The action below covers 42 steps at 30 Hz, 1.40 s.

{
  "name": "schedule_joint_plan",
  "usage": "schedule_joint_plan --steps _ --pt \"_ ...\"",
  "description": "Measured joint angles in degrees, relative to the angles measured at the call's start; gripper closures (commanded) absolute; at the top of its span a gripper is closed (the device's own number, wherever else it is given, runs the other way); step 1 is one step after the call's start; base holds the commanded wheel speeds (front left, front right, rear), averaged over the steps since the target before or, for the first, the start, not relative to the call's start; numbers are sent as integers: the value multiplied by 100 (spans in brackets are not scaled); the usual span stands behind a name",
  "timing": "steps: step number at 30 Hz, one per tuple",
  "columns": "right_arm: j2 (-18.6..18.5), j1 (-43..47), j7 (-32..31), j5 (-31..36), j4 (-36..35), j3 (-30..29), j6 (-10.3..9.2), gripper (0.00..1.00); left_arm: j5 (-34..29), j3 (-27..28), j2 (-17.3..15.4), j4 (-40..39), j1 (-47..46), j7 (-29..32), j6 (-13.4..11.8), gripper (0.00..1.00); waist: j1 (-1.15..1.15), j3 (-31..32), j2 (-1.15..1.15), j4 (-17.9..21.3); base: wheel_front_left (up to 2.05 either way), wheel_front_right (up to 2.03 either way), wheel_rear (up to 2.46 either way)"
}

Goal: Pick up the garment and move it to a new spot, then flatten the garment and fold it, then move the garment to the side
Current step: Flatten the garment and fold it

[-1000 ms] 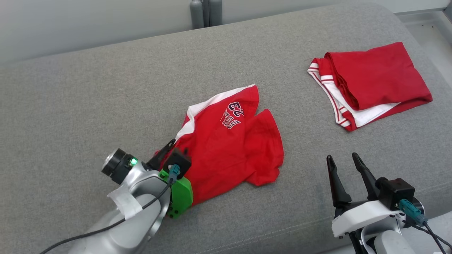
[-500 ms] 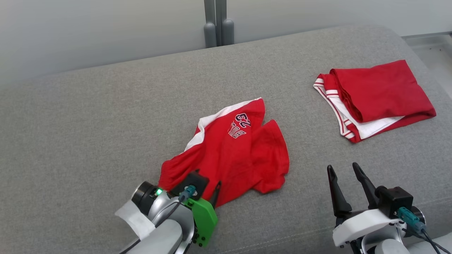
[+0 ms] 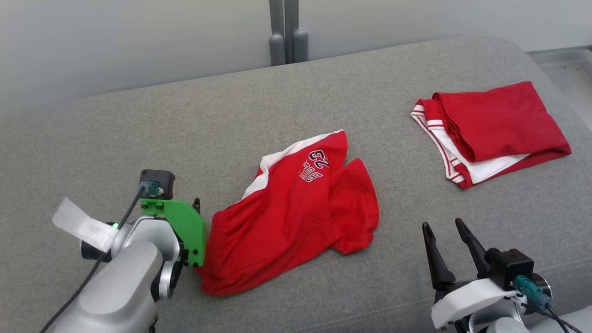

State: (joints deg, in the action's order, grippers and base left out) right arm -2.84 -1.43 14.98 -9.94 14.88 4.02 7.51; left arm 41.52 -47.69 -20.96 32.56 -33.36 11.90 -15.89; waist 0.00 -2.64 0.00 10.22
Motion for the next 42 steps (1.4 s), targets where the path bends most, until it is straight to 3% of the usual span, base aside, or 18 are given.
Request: schedule_joint_plan --steps 5,9,23,24,26,28,29,31,34,37,39,40,42 --pt "-1 -26 0 8 -5 -23 -1 0 553 198 36 60 -108 793 66 0 0 -143 0 90 0 0 0" --pt "-2 -62 0 8 -21 -57 -1 0 835 364 121 51 -181 1147 -108 0 0 -251 0 152 0 0 0" --pt "-1 -126 1 -22 -37 -32 -1 0 988 208 263 -152 -316 1939 -233 0 0 -412 0 205 0 0 0" --pt "-1 -129 0 -23 -37 -34 -1 0 989 180 269 -167 -316 1987 -229 2 0 -421 0 206 0 0 0" --pt "-1 -133 0 -26 -37 -45 -1 0 1005 152 287 -201 -315 2019 -227 15 0 -438 0 209 0 0 0" --pt "-1 -136 0 -31 -38 -54 -1 0 1005 121 300 -229 -313 2038 -227 48 0 -454 0 216 0 0 0" --pt "-1 -140 0 -33 -38 -57 -1 0 1004 99 304 -234 -313 2053 -227 56 0 -463 0 219 0 0 0" --pt "-1 -159 0 -46 -41 -57 -1 0 1002 44 311 -234 -310 2102 -224 65 0 -482 0 224 0 0 0" --pt "-1 -179 0 -49 -43 -58 -1 0 1002 12 358 -246 -311 2117 -199 65 0 -514 0 223 0 0 0" --pt "-1 -187 0 -57 -42 -52 0 0 1003 -7 400 -235 -313 2131 -175 65 0 -537 0 229 0 0 0" --pt "-1 -199 0 -67 -41 -43 0 0 1076 43 466 -229 -315 2131 -167 56 0 -557 0 235 0 0 0" --pt "0 -216 0 -67 -41 -38 -1 0 1134 62 501 -221 -319 2131 -163 41 0 -567 0 240 0 0 0" --pt "-1 -238 0 -80 -43 -35 -1 0 1144 80 539 -183 -354 2103 -155 0 0 -588 0 253 0 0 0"
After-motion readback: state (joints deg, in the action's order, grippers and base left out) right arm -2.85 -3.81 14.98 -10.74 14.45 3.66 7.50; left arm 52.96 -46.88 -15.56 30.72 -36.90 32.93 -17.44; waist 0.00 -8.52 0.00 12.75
